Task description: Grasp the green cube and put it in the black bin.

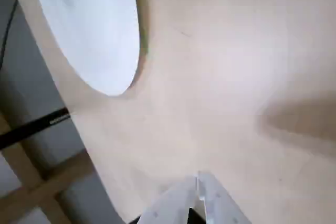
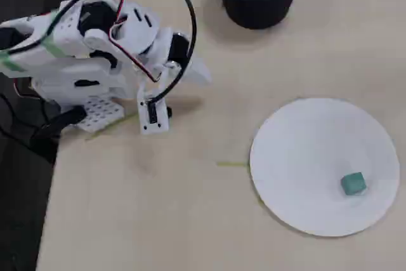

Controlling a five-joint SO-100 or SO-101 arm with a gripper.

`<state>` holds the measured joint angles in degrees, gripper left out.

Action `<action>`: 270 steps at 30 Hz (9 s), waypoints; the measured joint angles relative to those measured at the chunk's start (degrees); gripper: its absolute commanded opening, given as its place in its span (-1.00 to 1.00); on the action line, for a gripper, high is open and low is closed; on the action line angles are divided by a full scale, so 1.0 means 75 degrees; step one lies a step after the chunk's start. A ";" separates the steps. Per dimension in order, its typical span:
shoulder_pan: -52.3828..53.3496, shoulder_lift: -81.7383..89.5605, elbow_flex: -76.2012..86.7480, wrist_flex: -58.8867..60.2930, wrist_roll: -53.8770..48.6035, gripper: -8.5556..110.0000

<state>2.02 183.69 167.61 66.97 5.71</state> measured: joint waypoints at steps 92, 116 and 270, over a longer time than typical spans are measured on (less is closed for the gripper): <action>0.2297 -2.2102 -2.4668 0.4277 -0.5602 -0.48; 0.2754 -2.2758 -2.4668 0.2883 -0.5344 -0.42; -0.5180 -1.0055 -0.8836 -0.0820 -0.0398 -0.86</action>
<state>-36.83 108.28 101.34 60.82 2.72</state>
